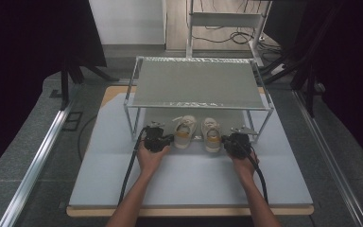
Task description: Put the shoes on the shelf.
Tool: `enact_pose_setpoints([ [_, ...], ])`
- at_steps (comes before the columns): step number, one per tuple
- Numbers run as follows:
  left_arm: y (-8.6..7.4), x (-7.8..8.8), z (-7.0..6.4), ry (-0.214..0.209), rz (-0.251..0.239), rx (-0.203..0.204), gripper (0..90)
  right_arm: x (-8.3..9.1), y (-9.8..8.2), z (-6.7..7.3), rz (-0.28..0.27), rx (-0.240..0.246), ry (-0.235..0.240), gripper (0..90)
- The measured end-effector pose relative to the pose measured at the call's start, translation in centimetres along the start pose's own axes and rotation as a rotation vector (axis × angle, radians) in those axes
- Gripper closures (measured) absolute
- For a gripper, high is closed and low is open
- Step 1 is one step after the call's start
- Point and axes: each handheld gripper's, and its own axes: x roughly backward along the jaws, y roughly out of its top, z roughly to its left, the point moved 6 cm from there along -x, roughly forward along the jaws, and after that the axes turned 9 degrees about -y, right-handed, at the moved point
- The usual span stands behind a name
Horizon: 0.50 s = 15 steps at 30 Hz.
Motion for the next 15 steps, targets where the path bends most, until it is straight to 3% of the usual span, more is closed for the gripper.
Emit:
enact_pose_setpoints([
  [2,0.2,-0.5,-0.3,-0.010,0.002,0.007,88.0,-0.2,0.1,0.2,-0.002,-0.008,0.006,86.2],
  [4,0.5,-0.9,-0.4,-0.009,0.009,-0.014,87.8,-0.6,0.1,0.2,-0.008,0.000,-0.004,86.4],
  [11,0.9,-2.0,-0.4,-0.009,-0.001,0.025,87.8,-1.6,0.2,0.2,-0.017,-0.028,0.032,87.4],
  [15,0.9,-2.4,-0.8,-0.018,-0.002,0.025,88.4,-1.9,0.3,0.7,-0.026,-0.025,0.047,88.1],
])
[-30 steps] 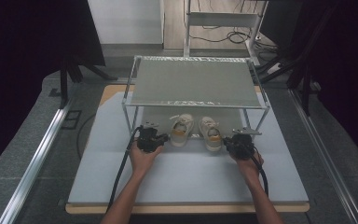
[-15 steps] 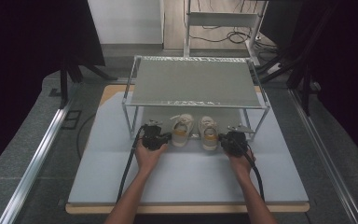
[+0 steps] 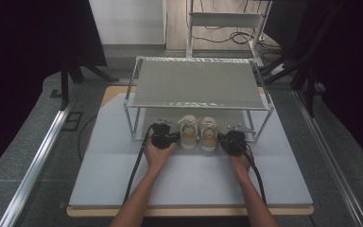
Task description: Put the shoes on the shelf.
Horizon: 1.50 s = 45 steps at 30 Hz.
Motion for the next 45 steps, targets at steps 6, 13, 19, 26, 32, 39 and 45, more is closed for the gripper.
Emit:
enact_pose_setpoints([
  [6,0.2,-0.4,-0.4,0.005,0.002,0.000,89.2,-0.4,0.3,0.5,0.011,0.006,-0.016,89.5],
  [13,0.3,0.8,-0.6,-0.010,-0.004,-0.047,83.7,0.4,0.2,0.3,-0.001,0.017,-0.013,87.2],
  [19,-0.1,3.8,-1.7,-0.013,-0.001,-0.125,84.7,3.6,-0.3,0.3,-0.039,0.071,0.013,89.6],
  [26,-1.3,5.1,-3.0,-0.091,0.006,-0.108,89.3,6.9,-1.4,1.6,-0.053,0.144,0.092,89.6],
  [32,-2.5,4.2,-5.0,-0.147,0.027,-0.125,89.4,6.9,-2.3,3.6,-0.033,0.212,0.135,89.6],
  [39,-2.1,3.0,-5.8,-0.147,0.029,-0.137,89.3,5.5,-2.1,4.6,-0.031,0.212,0.132,89.5],
  [45,-1.5,2.2,-5.9,-0.138,0.026,-0.138,89.2,4.4,-1.7,4.3,-0.021,0.174,0.123,89.7],
])
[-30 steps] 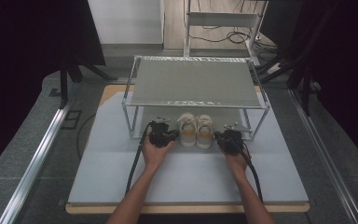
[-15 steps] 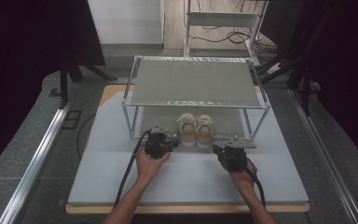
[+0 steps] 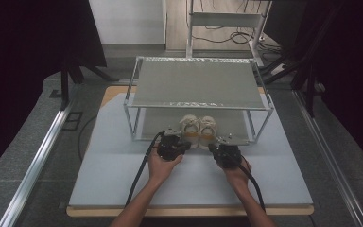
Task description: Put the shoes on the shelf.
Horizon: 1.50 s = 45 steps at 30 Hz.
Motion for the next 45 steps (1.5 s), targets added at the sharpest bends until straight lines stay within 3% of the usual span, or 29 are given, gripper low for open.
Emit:
enact_pose_setpoints([
  [5,0.2,-0.5,0.2,0.012,-0.001,0.009,89.1,-0.1,0.3,-0.1,-0.011,-0.001,-0.008,89.7],
  [24,1.3,-1.5,1.4,0.035,0.024,-0.017,89.2,-0.3,0.8,-0.2,-0.017,-0.010,-0.014,89.8],
  [27,1.4,-1.6,1.5,0.028,0.015,0.000,89.2,-0.6,0.9,-0.2,-0.019,-0.011,-0.022,89.8],
  [45,1.6,-2.0,1.7,0.029,0.006,0.005,89.1,-3.3,2.0,-1.5,-0.021,-0.018,-0.080,89.7],
])
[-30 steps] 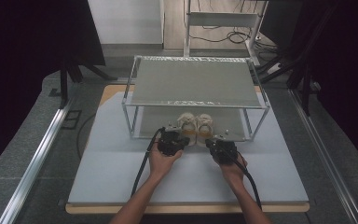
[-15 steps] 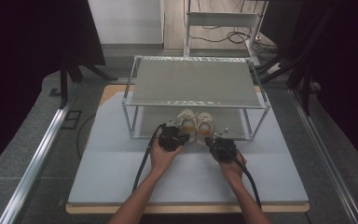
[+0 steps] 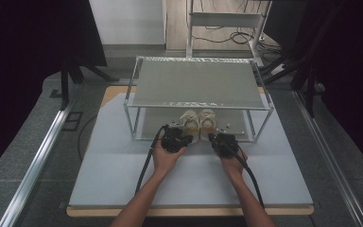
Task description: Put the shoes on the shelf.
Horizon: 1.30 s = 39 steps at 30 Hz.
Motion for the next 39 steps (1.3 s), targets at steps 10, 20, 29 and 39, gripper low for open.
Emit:
enact_pose_setpoints([
  [10,1.2,-1.2,1.8,0.013,0.003,-0.022,87.8,-0.1,0.2,0.0,0.012,0.016,-0.001,89.6],
  [20,1.2,-1.5,2.2,0.019,-0.003,-0.015,88.2,-1.2,0.3,-0.7,0.012,0.025,-0.044,89.6],
  [29,1.3,-1.6,2.2,0.032,-0.009,-0.017,89.0,-1.9,0.4,-0.6,-0.001,0.026,-0.049,89.6],
  [39,1.5,-2.2,2.6,0.063,-0.035,0.038,87.2,-2.0,0.4,-0.3,0.002,0.041,-0.036,89.4],
])
